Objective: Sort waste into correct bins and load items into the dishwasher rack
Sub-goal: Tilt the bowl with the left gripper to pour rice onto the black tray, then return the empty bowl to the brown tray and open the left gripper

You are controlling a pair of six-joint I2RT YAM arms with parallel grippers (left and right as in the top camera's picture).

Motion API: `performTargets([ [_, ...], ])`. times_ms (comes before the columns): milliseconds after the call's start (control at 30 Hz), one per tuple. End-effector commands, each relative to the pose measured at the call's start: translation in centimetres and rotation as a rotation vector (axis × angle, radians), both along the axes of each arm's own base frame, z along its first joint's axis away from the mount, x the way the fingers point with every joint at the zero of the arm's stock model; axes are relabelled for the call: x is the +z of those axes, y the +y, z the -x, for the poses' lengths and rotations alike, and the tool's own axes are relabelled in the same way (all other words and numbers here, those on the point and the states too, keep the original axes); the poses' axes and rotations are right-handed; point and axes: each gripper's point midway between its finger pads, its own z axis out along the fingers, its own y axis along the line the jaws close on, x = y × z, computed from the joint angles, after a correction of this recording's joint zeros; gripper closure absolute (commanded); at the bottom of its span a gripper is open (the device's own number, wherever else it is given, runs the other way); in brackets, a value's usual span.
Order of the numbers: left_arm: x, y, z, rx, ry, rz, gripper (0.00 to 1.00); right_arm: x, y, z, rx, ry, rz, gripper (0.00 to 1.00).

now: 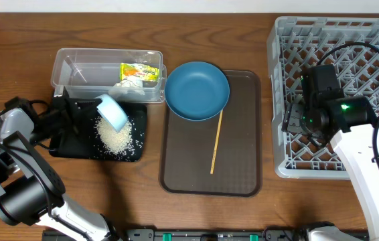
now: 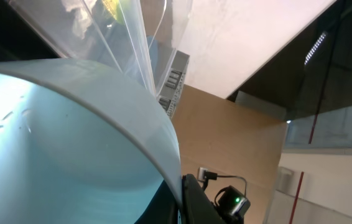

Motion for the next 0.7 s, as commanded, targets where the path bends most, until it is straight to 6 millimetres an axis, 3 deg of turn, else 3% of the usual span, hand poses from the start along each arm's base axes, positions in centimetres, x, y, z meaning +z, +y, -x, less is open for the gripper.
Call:
performTargets([
  [0,2.1,0.2,-0.3,-0.004,-0.216,-0.051,0.94,0.1,-0.2,-0.2,-0.001,0.000,0.009,0.27],
  [200,0.0,0.6,-0.3,-0.010,-0.084,-0.103,0.94,0.1,-0.2,-0.2,-0.001,-0.001,0.009,0.27],
  [267,0.4,0.5,-0.4,0.000,-0.061,-0.059,0.94,0.1,-0.2,-0.2,-0.001,-0.001,0.008,0.27],
  [333,2.1,0.4,-0.6,0.006,-0.156,-0.004,0.94,0.1,-0.2,-0.2,-0.001,-0.001,0.008,0.27],
  [467,1.6,0.2,-0.5,-0.002,-0.139,-0.028,0.94,0.1,-0.2,-0.2,-0.001,-0.001,0.009,0.27],
  [667,1.9,-1.4,0.9,-0.051,-0.101,-0.080,0.94,0.1,-0.2,-0.2,-0.001,-0.001,0.009,0.27],
])
